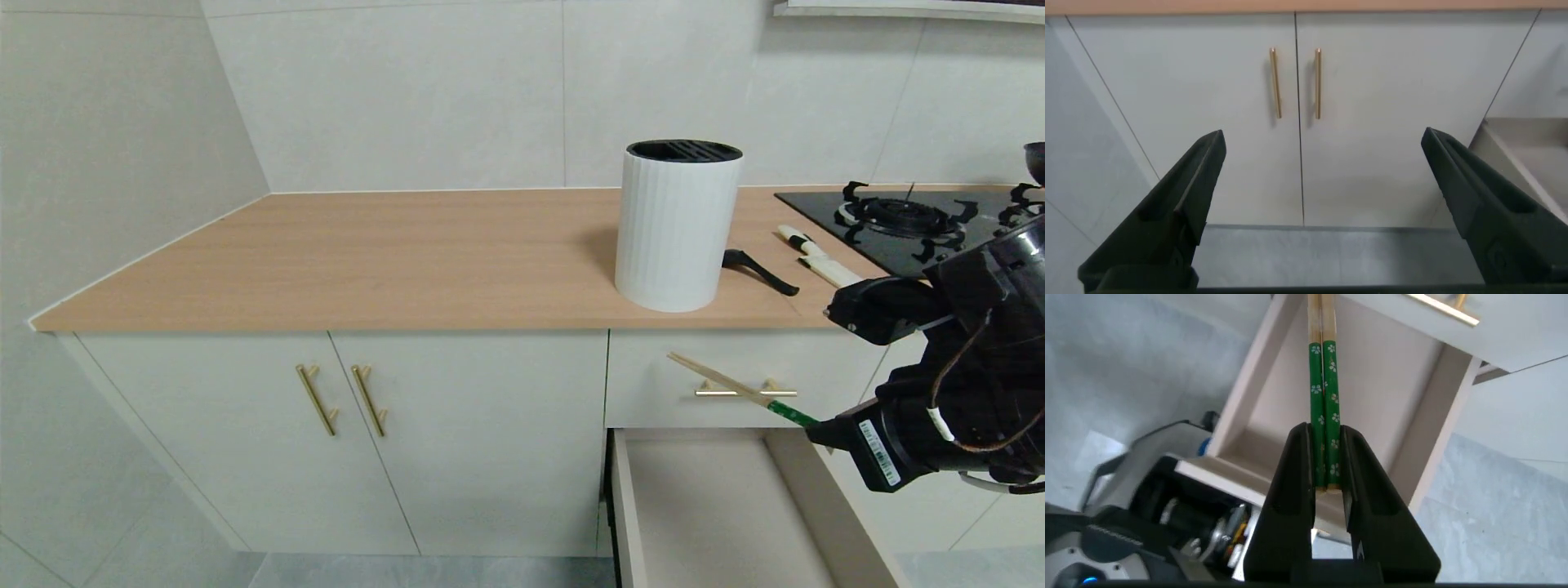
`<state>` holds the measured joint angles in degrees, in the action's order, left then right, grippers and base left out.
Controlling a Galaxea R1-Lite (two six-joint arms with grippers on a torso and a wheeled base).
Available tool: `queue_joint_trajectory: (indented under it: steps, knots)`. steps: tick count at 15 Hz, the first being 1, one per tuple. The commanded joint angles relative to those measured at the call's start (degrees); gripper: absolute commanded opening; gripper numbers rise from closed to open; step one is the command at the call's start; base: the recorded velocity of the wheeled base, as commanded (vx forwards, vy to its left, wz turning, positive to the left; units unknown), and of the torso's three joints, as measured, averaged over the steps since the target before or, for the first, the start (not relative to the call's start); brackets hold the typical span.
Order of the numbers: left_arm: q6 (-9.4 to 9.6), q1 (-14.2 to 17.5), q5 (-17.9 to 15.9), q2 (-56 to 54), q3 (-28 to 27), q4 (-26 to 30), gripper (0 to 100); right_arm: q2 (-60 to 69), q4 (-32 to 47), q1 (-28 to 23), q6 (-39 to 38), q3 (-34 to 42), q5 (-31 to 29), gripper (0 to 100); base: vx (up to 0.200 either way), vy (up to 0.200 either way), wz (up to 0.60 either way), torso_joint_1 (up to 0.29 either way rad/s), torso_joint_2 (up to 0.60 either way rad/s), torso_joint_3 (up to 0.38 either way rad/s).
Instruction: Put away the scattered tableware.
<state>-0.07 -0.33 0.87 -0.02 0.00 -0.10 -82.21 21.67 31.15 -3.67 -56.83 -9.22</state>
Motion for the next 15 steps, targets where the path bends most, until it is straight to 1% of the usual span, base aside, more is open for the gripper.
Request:
queue_joint_trajectory:
  steps: [1, 10, 13, 15]
  knots:
    - [-0.01, -0.02, 0.01, 0.02, 0.0, -0.08, 100, -0.58, -0.05, 0.23, 0.15, 0.41, -0.1, 0, 0.0, 0.0, 0.0, -0.193, 0.48, 0.295]
    - [-0.01, 0.07, 0.01, 0.02, 0.0, -0.08, 100, -4.1, -0.14, 0.41, 0.07, 0.41, -0.19, 0, 0.0, 0.0, 0.0, -0.161, 0.46, 0.304]
    - [-0.01, -0.02, 0.01, 0.02, 0.0, -0.08, 100, -5.59, -0.23, 0.41, 0.07, 0.32, -0.28, 0, 0.0, 0.0, 0.0, -0.092, 0.41, 0.307]
    - [-0.01, 0.07, 0.01, 0.02, 0.0, -0.08, 100, -6.47, -0.23, 0.41, -0.02, 0.32, -0.28, 0, 0.0, 0.0, 0.0, -0.041, 0.16, 0.102]
